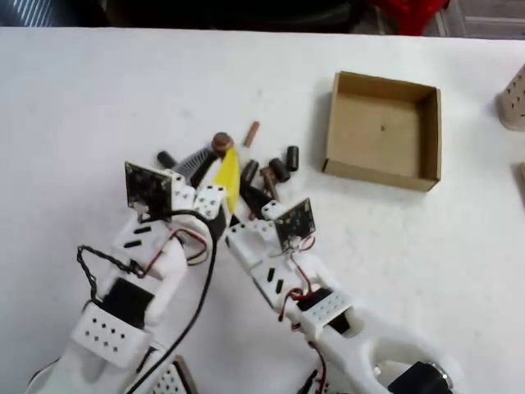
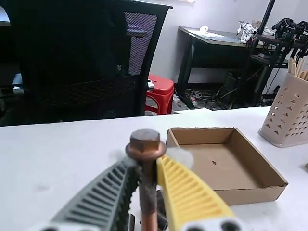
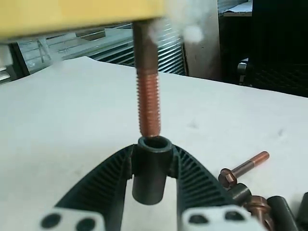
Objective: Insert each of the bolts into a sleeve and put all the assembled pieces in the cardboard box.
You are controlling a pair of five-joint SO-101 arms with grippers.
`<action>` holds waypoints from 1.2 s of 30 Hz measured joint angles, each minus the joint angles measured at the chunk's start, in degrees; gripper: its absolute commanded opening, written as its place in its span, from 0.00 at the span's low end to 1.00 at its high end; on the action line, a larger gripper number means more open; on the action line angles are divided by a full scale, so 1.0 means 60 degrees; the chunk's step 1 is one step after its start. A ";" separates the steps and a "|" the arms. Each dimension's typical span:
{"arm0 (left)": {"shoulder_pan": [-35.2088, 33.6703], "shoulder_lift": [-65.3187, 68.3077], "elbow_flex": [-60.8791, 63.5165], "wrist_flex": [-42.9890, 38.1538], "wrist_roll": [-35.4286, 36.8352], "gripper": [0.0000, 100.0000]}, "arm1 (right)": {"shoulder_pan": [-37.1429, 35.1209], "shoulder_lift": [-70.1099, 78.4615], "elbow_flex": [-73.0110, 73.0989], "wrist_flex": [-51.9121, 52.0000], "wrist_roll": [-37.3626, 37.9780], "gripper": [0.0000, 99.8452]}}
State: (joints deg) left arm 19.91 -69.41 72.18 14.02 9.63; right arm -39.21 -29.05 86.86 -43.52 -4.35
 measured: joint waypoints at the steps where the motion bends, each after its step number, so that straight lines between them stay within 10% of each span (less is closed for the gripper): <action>1: 0.0000 0.0000 0.0059 0.0000 -0.0220 0.02 | 0.0000 0.0000 0.0000 0.0000 0.0000 0.02; 36: -0.0352 0.0000 0.1011 -0.1114 -0.0689 0.02 | 0.0000 0.0000 0.0000 0.0000 0.0015 0.02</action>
State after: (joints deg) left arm 17.80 -69.41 78.24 7.34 5.49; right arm -39.21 -29.05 86.86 -43.52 -4.26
